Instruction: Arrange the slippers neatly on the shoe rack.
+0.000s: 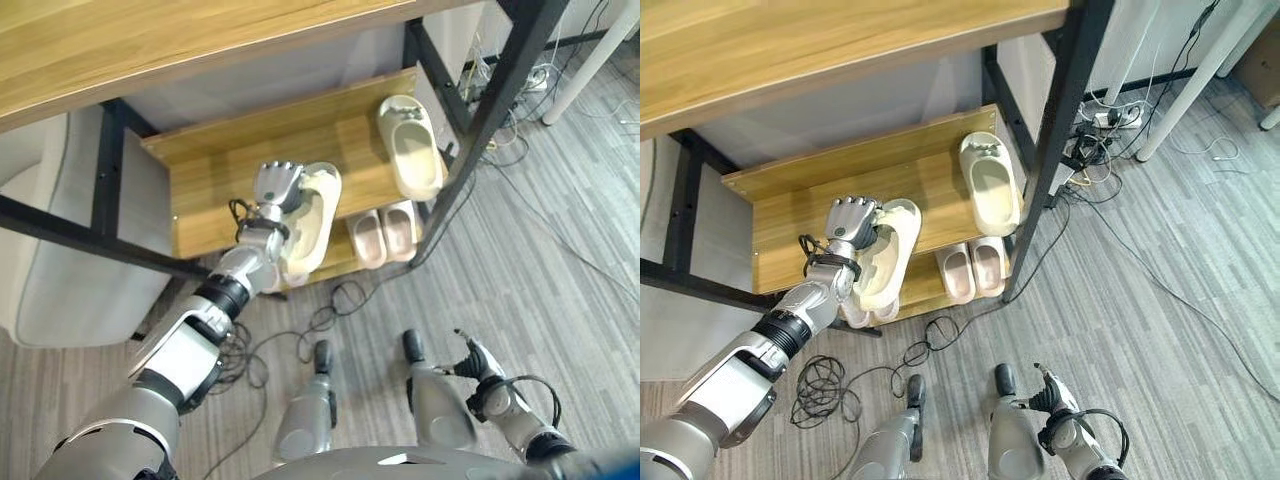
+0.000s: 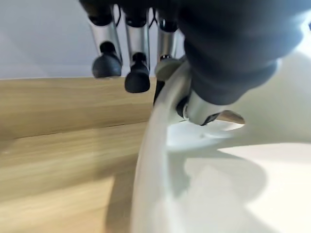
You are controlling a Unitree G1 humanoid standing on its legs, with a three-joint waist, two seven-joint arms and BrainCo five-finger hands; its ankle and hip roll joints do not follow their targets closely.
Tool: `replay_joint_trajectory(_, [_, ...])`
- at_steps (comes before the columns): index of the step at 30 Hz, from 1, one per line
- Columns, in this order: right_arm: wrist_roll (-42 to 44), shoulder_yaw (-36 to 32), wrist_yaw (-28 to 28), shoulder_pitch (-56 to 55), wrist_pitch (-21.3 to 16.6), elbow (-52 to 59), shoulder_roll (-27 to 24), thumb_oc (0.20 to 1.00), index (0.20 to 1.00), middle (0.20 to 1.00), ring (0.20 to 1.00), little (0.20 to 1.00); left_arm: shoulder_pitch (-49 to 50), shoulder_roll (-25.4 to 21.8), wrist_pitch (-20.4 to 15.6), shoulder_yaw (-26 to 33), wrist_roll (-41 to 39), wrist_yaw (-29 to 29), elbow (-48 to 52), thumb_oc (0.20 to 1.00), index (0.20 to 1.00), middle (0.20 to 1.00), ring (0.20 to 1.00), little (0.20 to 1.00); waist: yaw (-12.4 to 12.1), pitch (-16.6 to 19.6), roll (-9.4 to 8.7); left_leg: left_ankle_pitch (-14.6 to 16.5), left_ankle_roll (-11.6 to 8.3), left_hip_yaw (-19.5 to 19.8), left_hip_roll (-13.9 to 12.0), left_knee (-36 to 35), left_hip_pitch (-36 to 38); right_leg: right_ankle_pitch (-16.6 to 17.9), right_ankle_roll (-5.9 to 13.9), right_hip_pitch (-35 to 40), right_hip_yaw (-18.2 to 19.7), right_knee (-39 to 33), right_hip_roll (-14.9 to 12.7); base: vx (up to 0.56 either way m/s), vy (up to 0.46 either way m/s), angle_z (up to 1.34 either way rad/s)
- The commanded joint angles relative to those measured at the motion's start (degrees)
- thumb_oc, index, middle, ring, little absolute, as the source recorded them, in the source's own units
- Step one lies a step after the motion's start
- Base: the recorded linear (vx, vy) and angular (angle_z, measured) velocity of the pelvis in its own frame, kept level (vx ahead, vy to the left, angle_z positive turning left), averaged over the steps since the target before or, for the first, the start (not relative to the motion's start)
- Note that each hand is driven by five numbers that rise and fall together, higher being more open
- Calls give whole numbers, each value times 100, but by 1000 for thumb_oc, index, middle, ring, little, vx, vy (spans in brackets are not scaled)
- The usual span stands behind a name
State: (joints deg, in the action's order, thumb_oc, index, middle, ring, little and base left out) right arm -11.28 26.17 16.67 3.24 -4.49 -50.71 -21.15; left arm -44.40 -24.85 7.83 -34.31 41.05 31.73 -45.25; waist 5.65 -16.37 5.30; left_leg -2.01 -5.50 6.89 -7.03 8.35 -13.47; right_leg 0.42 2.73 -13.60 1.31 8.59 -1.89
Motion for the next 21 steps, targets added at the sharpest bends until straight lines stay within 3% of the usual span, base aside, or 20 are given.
replay_joint_trajectory(1, [149,-16,178,-276,-186,200,-111,1000,1000,1000,1000,1000,-458,-175,97,230,-343,228,-328,200,200,200,200,200,24,75,-159,446,162,-213,-220,1754,-289,-752,176,-66,278,448,-112,79,-341,54])
replay_joint_trajectory(3, [142,-34,244,-139,-163,42,-130,1000,1000,1000,1000,1000,-582,-104,141,212,-396,238,-568,200,200,200,200,200,-39,-31,-154,534,193,-345,-70,1399,-629,-790,176,-41,222,481,-20,68,-124,46])
replay_joint_trajectory(5, [246,-92,390,-67,-157,-147,-101,1000,1000,1000,1000,1000,-667,-56,108,285,-692,253,-812,200,200,200,200,200,-220,-195,-96,-112,121,-514,46,762,-1098,-863,150,87,165,476,215,86,-62,20])
replay_joint_trajectory(6, [311,-111,495,-40,-143,-272,-134,1000,1000,1000,1000,1000,-723,-95,72,311,-903,263,-974,200,200,200,200,200,-309,-265,-142,-280,42,-543,88,524,-1262,-883,131,140,192,475,279,167,-7,5])
replay_joint_trajectory(7, [293,-66,487,65,-150,-398,-51,1000,1000,1000,1000,1000,-785,-152,46,373,-1110,372,-1208,200,200,200,200,200,-346,-262,-116,-291,55,-424,117,122,-1031,-944,189,42,322,627,403,137,15,-26])
replay_joint_trajectory(11, [266,5,509,163,-127,-451,10,1000,1000,1000,1000,1000,-1013,-137,19,514,-1515,411,-1787,200,200,200,200,200,-274,-217,-102,-198,125,-490,205,110,-1036,-843,254,-301,589,586,338,45,122,-55])
replay_joint_trajectory(21, [265,262,451,296,-127,-384,125,1000,1000,1000,1000,1000,-1800,6,10,317,-1860,452,-2154,200,200,200,200,200,-145,-197,-112,-84,279,-673,352,53,-1136,-597,331,-589,831,256,164,9,74,-17])
